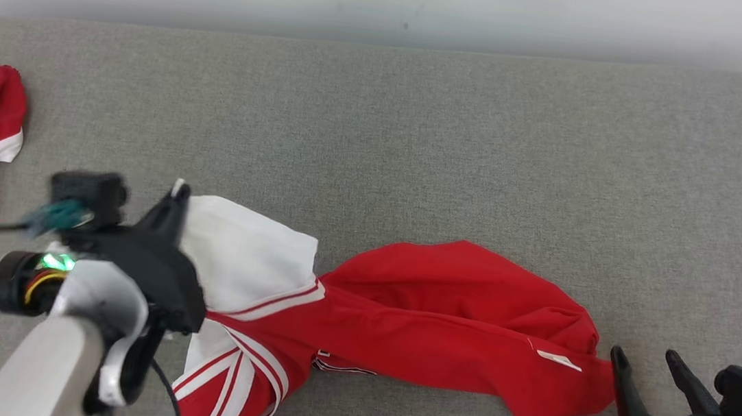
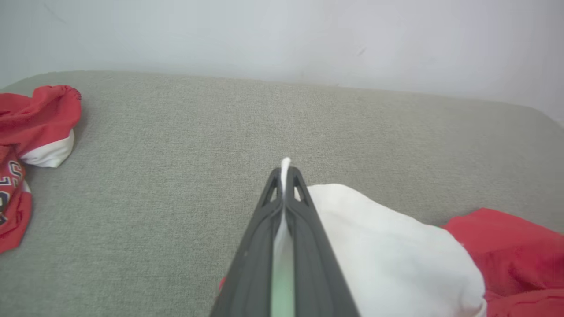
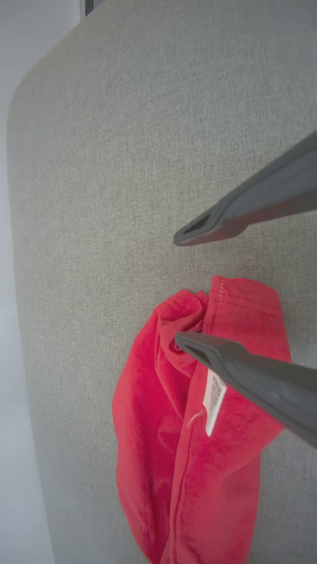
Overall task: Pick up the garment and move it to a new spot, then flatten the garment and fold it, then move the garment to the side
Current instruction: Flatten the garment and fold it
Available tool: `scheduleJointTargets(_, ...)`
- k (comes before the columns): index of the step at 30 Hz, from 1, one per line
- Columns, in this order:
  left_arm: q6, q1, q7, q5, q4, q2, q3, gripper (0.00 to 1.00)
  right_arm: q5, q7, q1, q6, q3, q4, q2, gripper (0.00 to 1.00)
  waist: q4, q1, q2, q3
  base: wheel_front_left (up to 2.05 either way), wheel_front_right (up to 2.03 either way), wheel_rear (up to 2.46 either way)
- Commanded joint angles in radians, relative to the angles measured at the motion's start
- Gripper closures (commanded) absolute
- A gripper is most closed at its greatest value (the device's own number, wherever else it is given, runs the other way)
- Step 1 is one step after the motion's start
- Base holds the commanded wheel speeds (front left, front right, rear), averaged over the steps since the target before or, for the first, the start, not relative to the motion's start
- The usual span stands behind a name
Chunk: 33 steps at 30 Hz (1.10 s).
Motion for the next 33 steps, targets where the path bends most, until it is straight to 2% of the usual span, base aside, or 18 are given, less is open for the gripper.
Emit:
scheduleJointTargets(1,-0.004,0.032,-0.03,-0.023,-0.028,0.006,0.026,1.0,0.002,0.023,0.014,0.004,0.007,-0.019,-0.002,0.0,0.0,0.0001,0.0,0.004,0.0,0.0,0.0)
scheduleJointTargets(9,-0.029,0.125,-0.1,-0.118,-0.08,0.009,0.114,1.0,-0.033,0.054,-0.007,0.004,0.013,-0.008,0.011,0.0,-0.008,0.0001,0.0,0.009,0.0,0.0,0.0)
scheduleJointTargets(18,-0.029,0.135,-0.095,-0.145,-0.075,0.032,0.143,1.0,-0.044,0.133,-0.015,0.004,-0.002,0.068,0.02,0.0,-0.016,0.0001,0.0,0.004,0.0,0.0,0.0)
scheduleJointTargets(27,-0.026,0.116,-0.077,-0.148,-0.082,0.045,0.14,1.0,-0.008,0.118,-0.097,0.004,0.044,0.18,0.005,0.0,-0.022,0.0001,0.0,0.016,0.0,0.0,0.0)
scheduleJointTargets(28,-0.026,0.114,-0.076,-0.148,-0.082,0.044,0.138,1.0,-0.005,0.113,-0.104,0.004,0.046,0.193,0.003,0.15,-0.021,0.0001,0.0,0.017,0.0,0.0,0.0)
scheduleJointTargets(30,-0.028,0.113,-0.074,-0.148,-0.079,0.044,0.134,1.0,0.001,0.107,-0.115,0.004,0.05,0.213,-0.001,0.54,-0.019,0.0001,0.0,0.018,0.0,0.0,0.0)
scheduleJointTargets(31,-0.026,0.114,-0.075,-0.148,-0.078,0.044,0.132,1.0,0.002,0.104,-0.118,0.004,0.051,0.218,-0.002,0.63,-0.018,0.0001,0.0,0.018,0.0,0.0,0.0)
scheduleJointTargets(32,-0.026,0.114,-0.074,-0.148,-0.077,0.045,0.131,1.0,0.003,0.101,-0.12,0.004,0.051,0.226,-0.002,0.89,-0.017,0.0001,0.0,0.018,0.0,0.0,0.0)
scheduleJointTargets(33,-0.025,0.112,-0.074,-0.147,-0.077,0.045,0.131,1.0,0.004,0.1,-0.124,0.004,0.05,0.231,-0.003,1.0,-0.016,0.0001,0.0,0.017,0.0,0.0,0.0)
